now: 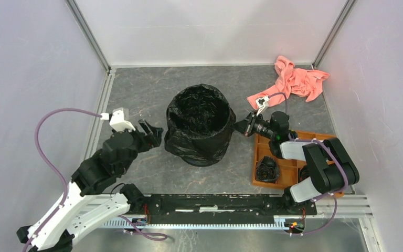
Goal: Put the trash bags into the trash bin
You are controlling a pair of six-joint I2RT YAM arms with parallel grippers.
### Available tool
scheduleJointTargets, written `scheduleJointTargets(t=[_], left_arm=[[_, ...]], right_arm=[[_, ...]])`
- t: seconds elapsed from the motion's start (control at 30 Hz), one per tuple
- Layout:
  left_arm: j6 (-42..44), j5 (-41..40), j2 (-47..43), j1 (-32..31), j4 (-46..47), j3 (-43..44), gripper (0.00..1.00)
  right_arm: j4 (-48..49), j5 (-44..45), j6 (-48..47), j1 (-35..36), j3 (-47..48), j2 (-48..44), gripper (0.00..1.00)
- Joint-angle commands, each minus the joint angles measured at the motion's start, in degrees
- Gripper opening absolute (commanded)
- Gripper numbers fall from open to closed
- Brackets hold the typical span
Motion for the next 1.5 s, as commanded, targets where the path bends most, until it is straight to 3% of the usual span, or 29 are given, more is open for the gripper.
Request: scheduleJointTargets(t=[0.0, 0.1, 0.23, 0.43, 0.57, 0.77, 0.97, 1.13, 1.33, 1.47], left_arm=[[-12.1, -3.0, -3.7, -0.3, -5.6, -7.2, 0.82], [-16.7, -1.2, -5.0, -0.3, -6.1, -12.0, 0.78], [-19.0, 1.9, -5.0, -0.3, -2.2, -17.2, 0.73], [-18.9, 5.0, -1.1, -0.3, 6.6, -21.2, 0.68], [-16.8, 5.8, 4.0, -0.3, 14.0, -21.8, 0.66], [-12.3, 7.5, 15.0, -0.3, 21.2, -17.6, 0.66], [-9.5, 8.1, 19.7, -0.2, 23.7, -15.4, 0.68], [-9.3, 5.6, 18.2, -0.2, 17.4, -13.8, 0.76], [-13.4, 0.9, 7.5, -0.2, 10.7, -16.6, 0.83], [-15.1, -1.9, 1.6, -0.2, 8.0, -16.7, 0.85]], right_arm=[[-9.7, 5.9, -8.4, 0.1, 4.0, -0.6, 0.01], [-14.8, 8.2, -11.2, 0.1, 4.5, -2.4, 0.02], [-22.3, 8.1, -14.4, 0.3, 6.1, -5.5, 0.24], [-40.4, 15.9, -23.5, 2.0, 7.0, -16.5, 0.52], [-51.8, 23.2, -29.4, 5.5, 5.9, -24.2, 0.65], [-64.3, 32.9, -35.0, 11.6, 6.7, -34.0, 0.78], [-58.6, 26.6, -32.7, 20.4, 1.9, -37.9, 0.9], [-48.0, 32.6, -25.8, 31.3, -2.3, -37.9, 0.95], [-34.5, 57.2, -16.8, 45.7, -5.7, -35.6, 0.95], [-31.5, 69.1, -10.3, 49.5, -3.6, -27.8, 0.95]])
